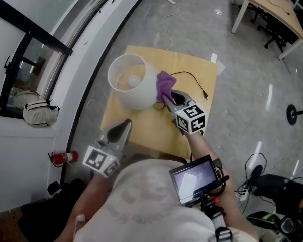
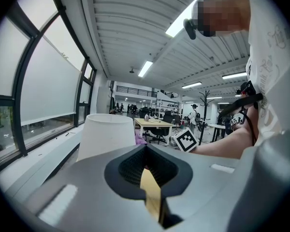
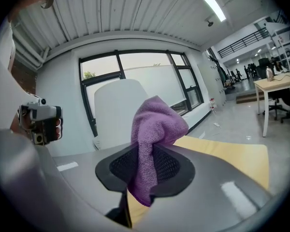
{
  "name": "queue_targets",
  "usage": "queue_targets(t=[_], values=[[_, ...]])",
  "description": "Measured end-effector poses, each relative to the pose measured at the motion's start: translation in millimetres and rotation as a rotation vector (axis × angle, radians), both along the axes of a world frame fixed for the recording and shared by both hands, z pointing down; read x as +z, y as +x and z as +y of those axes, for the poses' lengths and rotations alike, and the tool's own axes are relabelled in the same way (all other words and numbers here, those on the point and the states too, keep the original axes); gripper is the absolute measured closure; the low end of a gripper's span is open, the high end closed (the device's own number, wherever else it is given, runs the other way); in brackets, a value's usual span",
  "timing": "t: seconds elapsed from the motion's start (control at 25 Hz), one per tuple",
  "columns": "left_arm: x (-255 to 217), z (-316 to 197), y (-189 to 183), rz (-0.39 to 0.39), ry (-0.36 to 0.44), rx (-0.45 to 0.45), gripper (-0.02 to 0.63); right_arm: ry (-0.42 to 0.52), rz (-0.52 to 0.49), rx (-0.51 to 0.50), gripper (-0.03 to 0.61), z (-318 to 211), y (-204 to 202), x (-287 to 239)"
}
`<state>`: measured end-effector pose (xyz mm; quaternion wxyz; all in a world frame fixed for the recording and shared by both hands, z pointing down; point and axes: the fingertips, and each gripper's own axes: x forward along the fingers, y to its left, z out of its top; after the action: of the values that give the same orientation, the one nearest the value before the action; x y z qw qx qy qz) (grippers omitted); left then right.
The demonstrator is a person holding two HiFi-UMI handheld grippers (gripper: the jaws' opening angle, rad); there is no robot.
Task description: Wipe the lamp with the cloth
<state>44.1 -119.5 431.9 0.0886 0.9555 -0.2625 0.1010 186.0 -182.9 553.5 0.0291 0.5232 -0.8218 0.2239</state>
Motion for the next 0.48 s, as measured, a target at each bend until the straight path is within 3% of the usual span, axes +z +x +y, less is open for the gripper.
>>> queue_targets(t=[0.28, 0.48], values=[[3.4, 3.2, 9.2, 0.004, -0.007, 0.009, 0.614, -0.069, 0.031, 0.031, 0.491, 10.9, 16.6, 17.9], [1.8, 6.3, 14.4, 0.002, 0.001, 0.014, 0.614, 0.076, 0.007, 0.073, 0.491, 2.9, 39.7, -32.4]])
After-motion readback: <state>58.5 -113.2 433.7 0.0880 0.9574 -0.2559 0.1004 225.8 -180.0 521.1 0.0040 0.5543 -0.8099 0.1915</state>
